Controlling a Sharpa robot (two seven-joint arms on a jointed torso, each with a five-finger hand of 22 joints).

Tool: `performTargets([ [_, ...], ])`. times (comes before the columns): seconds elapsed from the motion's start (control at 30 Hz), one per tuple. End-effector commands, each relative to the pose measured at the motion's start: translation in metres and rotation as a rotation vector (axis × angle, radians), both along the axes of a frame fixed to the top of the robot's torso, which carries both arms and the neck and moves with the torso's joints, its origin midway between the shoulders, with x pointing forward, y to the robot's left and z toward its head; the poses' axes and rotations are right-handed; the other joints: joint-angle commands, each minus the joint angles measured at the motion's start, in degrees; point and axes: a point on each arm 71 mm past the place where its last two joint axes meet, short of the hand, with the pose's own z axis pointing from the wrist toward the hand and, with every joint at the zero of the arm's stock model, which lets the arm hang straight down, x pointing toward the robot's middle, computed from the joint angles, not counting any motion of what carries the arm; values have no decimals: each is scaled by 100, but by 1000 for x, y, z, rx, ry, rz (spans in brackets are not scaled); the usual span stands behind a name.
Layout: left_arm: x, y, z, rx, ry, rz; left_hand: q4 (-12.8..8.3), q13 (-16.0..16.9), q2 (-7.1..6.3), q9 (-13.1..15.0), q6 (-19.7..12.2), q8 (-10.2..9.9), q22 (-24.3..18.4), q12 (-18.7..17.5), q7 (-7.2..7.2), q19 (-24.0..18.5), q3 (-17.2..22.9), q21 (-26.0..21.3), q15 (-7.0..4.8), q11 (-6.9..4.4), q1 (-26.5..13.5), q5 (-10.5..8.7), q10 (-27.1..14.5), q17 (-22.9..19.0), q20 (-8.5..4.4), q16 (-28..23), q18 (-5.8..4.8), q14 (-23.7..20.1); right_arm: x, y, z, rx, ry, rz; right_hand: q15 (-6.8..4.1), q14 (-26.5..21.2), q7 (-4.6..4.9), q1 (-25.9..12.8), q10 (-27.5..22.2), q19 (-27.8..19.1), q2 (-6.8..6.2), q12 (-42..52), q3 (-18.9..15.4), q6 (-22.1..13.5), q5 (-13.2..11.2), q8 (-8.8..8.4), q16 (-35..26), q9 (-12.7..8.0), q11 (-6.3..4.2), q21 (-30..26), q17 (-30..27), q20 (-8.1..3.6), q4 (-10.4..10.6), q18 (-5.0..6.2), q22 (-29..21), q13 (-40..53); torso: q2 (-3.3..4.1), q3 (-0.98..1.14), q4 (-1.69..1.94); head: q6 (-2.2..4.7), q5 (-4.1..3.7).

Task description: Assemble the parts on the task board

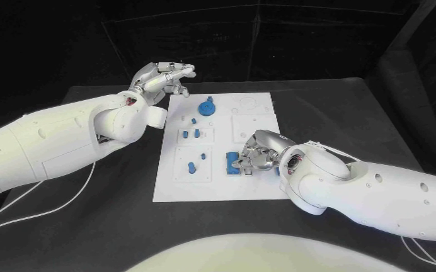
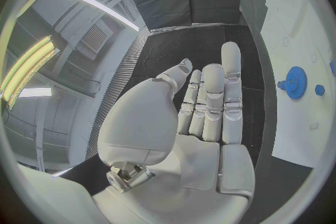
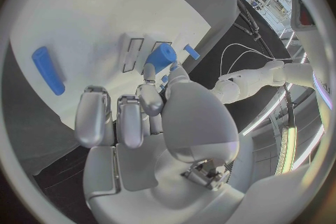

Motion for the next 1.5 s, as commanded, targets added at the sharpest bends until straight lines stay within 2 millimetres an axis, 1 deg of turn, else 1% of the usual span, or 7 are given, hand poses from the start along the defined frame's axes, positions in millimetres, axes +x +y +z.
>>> performTargets([
  [0.03, 0, -1, 1, -7, -3, -12, 4, -7, 13, -9, -46, 22, -8, 38, 7, -10, -22, -22, 12, -13, 4, 11, -41, -9, 7, -29, 75, -42, 1, 1, 0, -17, -8, 17, 30, 398, -6, 114, -35, -1, 24, -22, -4, -35, -12, 4, -35, 6, -6, -26, 347, 19, -74, -63, 2, 6, 0, -4, 18, 5, -11],
  [0.6, 0, 0, 1, -6, -3, -8, 4, -7, 13, -9, -46, 22, -8, 38, 7, -10, -22, -22, 12, -13, 4, 11, -41, -9, 7, -29, 75, -42, 1, -1, 3, 8, -34, 15, 31, 395, 2, 348, -48, -7, 30, -58, -59, -44, -109, -9, -47, 5, -3, -34, 336, 19, -285, -62, -1, -2, -3, -2, -1, -1, 4],
  [0.83, 0, 1, 1, -6, -3, -8, 4, -7, 13, -9, -46, 22, -8, 38, 7, -10, -22, -22, 12, -13, 4, 11, -41, -9, 7, -29, 75, -42, -1, -10, 11, 120, -79, 5, 105, 377, 144, 236, -115, -39, 53, -172, -171, -430, 71, -247, -111, -92, 106, -73, 246, 66, -233, -55, -67, -88, -8, 6, -8, 23, -22],
  [1.0, 0, 1, 1, -5, -3, -6, 4, -7, 13, -9, -46, 22, -8, 38, 7, -10, -22, -22, 12, -13, 4, 11, -41, -9, 7, -29, 75, -42, 5, -43, 23, 128, -98, -72, 221, 369, 299, 180, -357, -37, 194, -636, -211, -838, 261, -524, -136, -207, 242, -74, 221, 166, -150, -56, -66, -489, -10, 1, 0, 32, -68],
  [1.2, 0, 1, 1, -5, -5, -6, 4, -7, 13, -9, -46, 22, -8, 38, 7, -10, -22, -22, 12, -13, 4, 11, -41, -9, 7, -29, 75, -42, 12, -90, 33, 52, -97, -152, 228, 374, 287, 272, -343, -15, 250, -639, -239, -712, 454, -514, -122, -204, 235, -48, 248, 199, -184, -59, -13, -495, -25, -12, -36, 65, -148],
  [1.37, 0, -1, 1, -7, -5, -9, 4, -7, 13, -9, -46, 22, -8, 38, 7, -10, -22, -22, 12, -13, 4, 11, -41, -9, 7, -29, 75, -42, 13, -107, 33, -17, -90, -165, 218, 380, 264, 303, -310, 5, 262, -610, -271, -605, 484, -498, -106, -198, 218, -23, 274, 199, -197, -67, 38, -474, -25, 4, -57, 69, -195],
  [1.5, 1, -2, 0, -7, -5, -11, 4, -7, 13, -9, -46, 22, -8, 38, 7, -10, -22, -22, 12, -13, 4, 11, -41, -9, 7, -29, 75, -42, 17, -112, 28, -77, -80, -161, 212, 380, 254, 301, -302, 9, 265, -612, -295, -556, 501, -496, -106, -197, 210, -18, 276, 195, -192, -68, 48, -478, -22, -3, -40, 81, -254],
])
